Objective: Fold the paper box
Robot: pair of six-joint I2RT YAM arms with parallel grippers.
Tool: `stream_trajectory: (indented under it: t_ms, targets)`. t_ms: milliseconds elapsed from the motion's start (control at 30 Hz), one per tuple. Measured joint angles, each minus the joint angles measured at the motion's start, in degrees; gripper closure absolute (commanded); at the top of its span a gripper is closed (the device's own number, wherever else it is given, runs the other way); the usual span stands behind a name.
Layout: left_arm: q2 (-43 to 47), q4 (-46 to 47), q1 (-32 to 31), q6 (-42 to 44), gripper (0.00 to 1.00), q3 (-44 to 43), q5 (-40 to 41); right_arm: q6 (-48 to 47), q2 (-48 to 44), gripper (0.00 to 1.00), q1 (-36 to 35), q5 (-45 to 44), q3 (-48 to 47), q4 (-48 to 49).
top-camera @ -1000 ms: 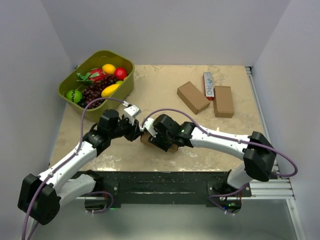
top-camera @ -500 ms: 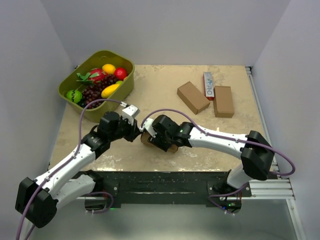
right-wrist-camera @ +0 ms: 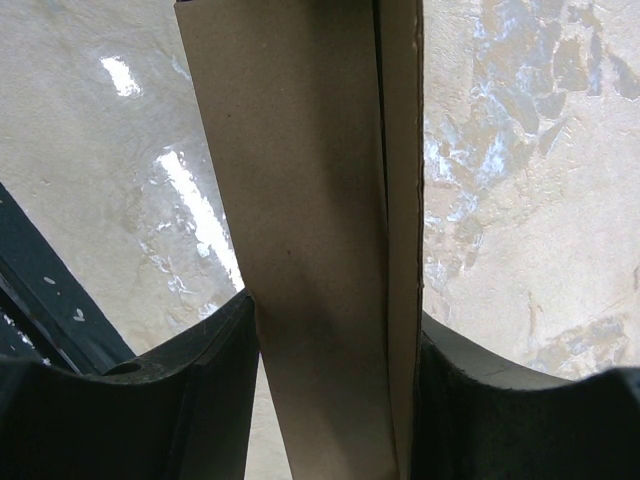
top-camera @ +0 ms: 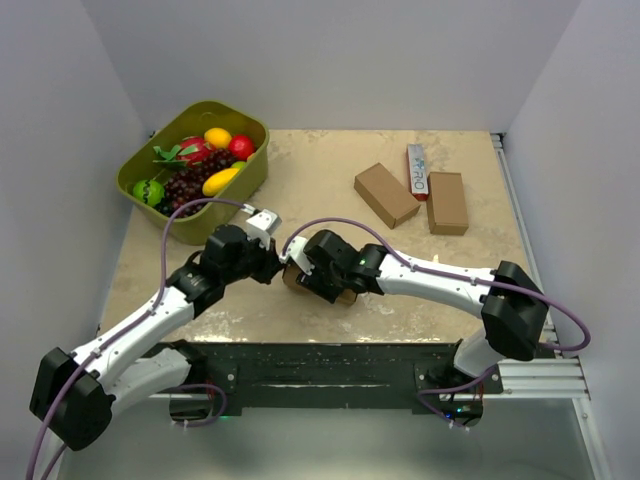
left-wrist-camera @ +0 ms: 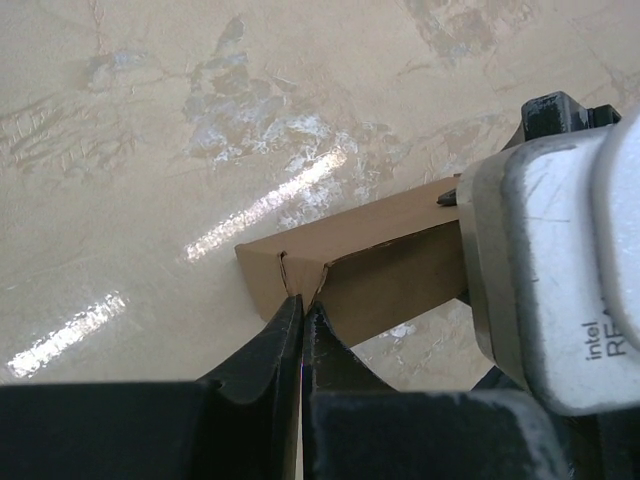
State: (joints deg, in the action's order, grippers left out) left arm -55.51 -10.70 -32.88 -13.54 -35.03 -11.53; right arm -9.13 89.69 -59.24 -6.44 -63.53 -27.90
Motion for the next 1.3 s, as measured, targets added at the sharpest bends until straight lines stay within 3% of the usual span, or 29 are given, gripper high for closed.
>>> stream_trajectory:
  t_ms: [700,1300]
  targets:
    - [0.9,13.2,-4.8,-12.2,1.0,9.2,8.5,0.0,1.0,0.61,0.0,-0.5,-0.1,-0.8]
    - [-1.4,18.2,-9.4,-12.9,1.0,11.1,17.6,0.8,1.1,0.58,0.2,-0.9,-0.2,-0.8]
